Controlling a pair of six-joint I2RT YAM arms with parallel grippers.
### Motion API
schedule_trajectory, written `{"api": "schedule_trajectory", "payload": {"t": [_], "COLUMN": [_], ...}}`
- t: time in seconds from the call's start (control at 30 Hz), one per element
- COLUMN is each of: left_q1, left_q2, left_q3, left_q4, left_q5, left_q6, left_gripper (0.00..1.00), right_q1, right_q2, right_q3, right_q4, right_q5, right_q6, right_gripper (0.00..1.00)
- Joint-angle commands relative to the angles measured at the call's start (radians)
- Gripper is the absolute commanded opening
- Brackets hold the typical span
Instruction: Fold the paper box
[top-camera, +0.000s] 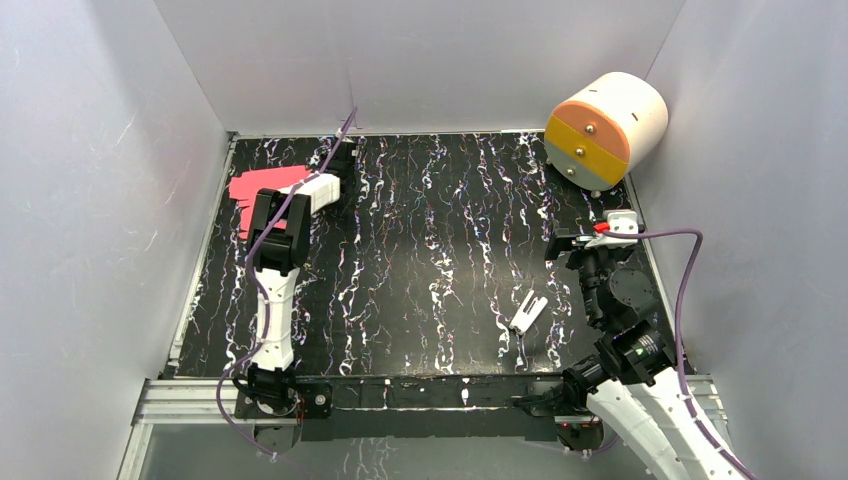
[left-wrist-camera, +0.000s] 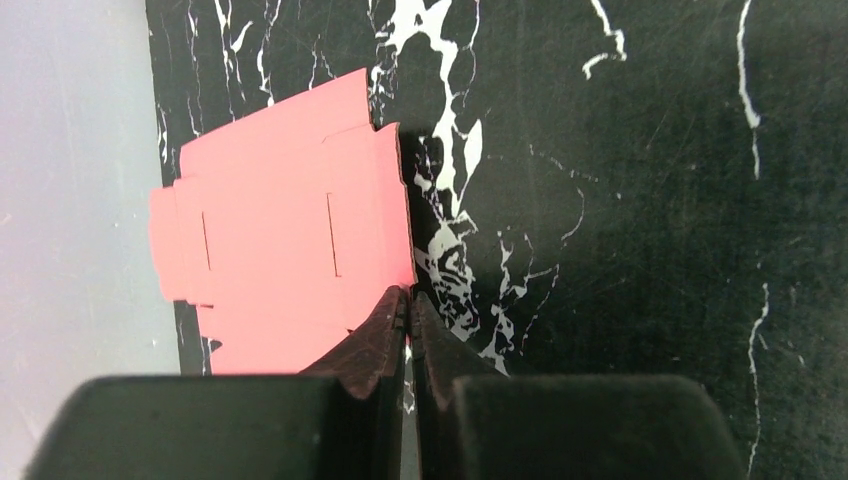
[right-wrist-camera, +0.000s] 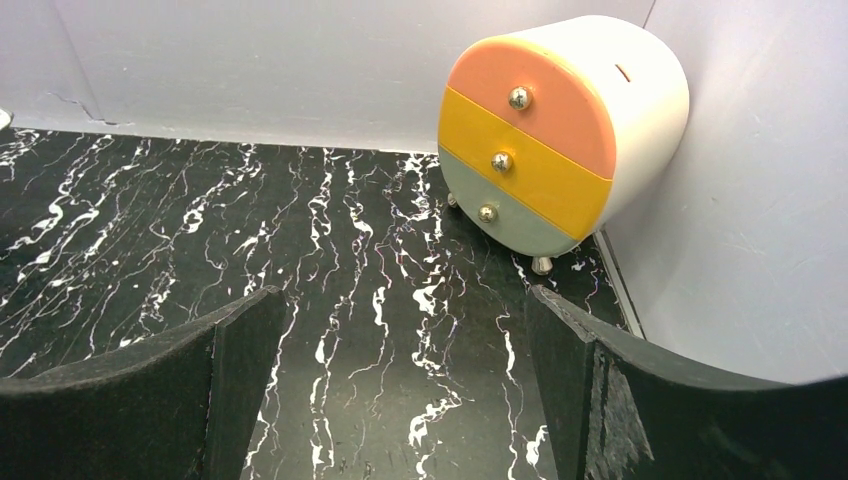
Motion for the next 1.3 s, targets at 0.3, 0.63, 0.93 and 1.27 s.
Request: {"api": "schedule_trajectory", "payload": {"t": [0.3,0.63,0.93,1.27], "left_q1": [-0.183,-0.474,-0.715,-0.767], "left_q2": [-0.209,-0.244,-0.168,-0.282], "left_q3": [-0.102,-0.003,0.149,0.1], "left_q4": [-0.222,-0.583,-0.73,-0.683], "left_q5": [-0.132,-0.161,-0.155,-0.078], "left_q6": [-0.203,-0.592,-0.733,-0.759], "left_gripper": [0.0,0.0,0.0,0.29], "right_q1": [0.0,0.0,0.0,0.0], "right_q2": [-0.039,-0.077,-0.087,-0.043], "right_q3": [0.0,0.0,0.004,0.02], "right_q4": [0.084,0.09,0.078,0.066], "right_q5": [-0.062,-0.1,-0.116,-0.156], "right_q6": [0.008,0.036,0.049,0.048], "right_gripper": [0.99,0.99,0.99,0.98]}}
